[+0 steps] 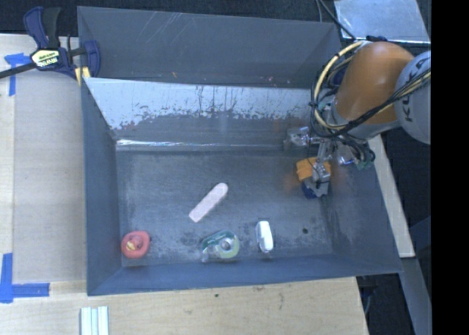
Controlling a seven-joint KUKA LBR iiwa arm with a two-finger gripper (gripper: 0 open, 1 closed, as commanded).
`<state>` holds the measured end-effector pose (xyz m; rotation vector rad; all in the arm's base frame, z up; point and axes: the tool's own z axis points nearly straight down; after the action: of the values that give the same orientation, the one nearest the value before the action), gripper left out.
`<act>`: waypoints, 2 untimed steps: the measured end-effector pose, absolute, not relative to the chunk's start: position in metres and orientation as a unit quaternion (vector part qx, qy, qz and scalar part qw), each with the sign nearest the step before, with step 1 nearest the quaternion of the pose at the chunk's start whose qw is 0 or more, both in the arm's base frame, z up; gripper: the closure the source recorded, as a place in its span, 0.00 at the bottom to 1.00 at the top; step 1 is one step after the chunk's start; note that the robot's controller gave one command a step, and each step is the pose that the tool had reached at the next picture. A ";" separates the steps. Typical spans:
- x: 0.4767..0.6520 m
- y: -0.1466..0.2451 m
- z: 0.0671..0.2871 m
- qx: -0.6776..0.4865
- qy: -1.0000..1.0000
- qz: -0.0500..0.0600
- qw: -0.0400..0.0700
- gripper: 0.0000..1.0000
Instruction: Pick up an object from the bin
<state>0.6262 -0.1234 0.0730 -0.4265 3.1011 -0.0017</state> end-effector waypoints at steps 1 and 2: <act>0.610 -0.157 0.082 -0.100 0.995 -0.001 0.007 0.00; 0.616 -0.134 0.114 -0.099 0.995 -0.001 0.008 1.00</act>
Offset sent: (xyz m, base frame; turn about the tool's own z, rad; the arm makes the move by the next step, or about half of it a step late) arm -0.0108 -0.0101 0.0410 0.0752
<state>0.6165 -0.1339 0.1145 -0.3099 3.1098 -0.0027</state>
